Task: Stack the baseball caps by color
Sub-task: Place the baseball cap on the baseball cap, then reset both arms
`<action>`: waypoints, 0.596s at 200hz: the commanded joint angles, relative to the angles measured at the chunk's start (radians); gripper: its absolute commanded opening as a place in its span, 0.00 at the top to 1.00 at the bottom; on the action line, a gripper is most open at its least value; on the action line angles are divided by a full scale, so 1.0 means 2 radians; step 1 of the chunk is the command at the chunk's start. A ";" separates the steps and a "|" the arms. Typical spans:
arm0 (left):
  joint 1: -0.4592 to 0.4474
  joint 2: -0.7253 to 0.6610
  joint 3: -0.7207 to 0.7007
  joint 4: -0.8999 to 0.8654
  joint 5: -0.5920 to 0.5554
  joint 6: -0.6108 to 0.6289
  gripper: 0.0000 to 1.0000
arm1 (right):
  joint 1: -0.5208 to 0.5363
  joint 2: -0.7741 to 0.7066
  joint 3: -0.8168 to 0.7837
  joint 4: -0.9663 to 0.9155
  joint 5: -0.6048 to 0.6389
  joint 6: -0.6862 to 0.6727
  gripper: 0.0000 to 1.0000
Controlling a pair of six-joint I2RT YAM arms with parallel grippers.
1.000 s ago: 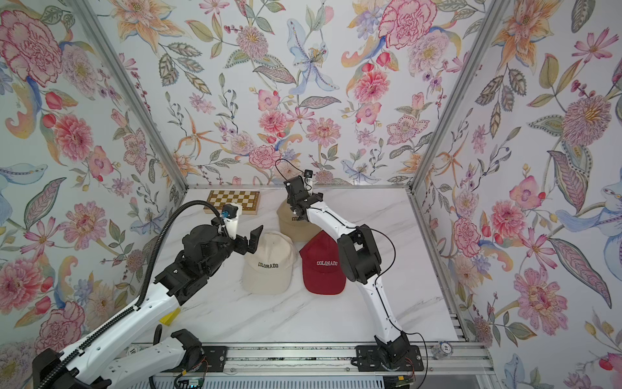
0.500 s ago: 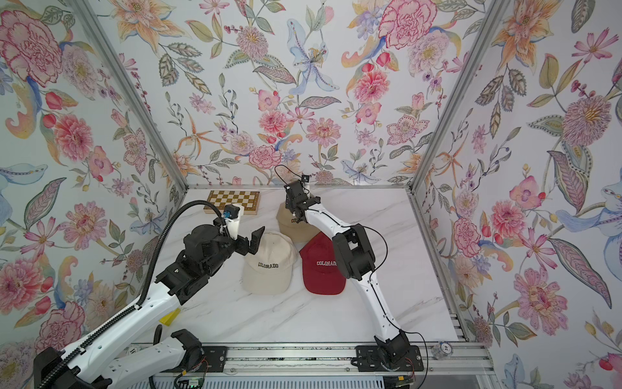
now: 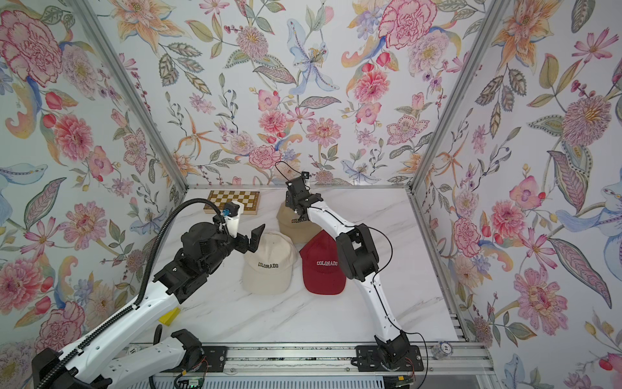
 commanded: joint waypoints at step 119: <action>0.082 -0.062 -0.244 0.321 -0.352 0.042 0.00 | -0.166 -0.600 -0.712 0.357 -0.049 -0.161 0.01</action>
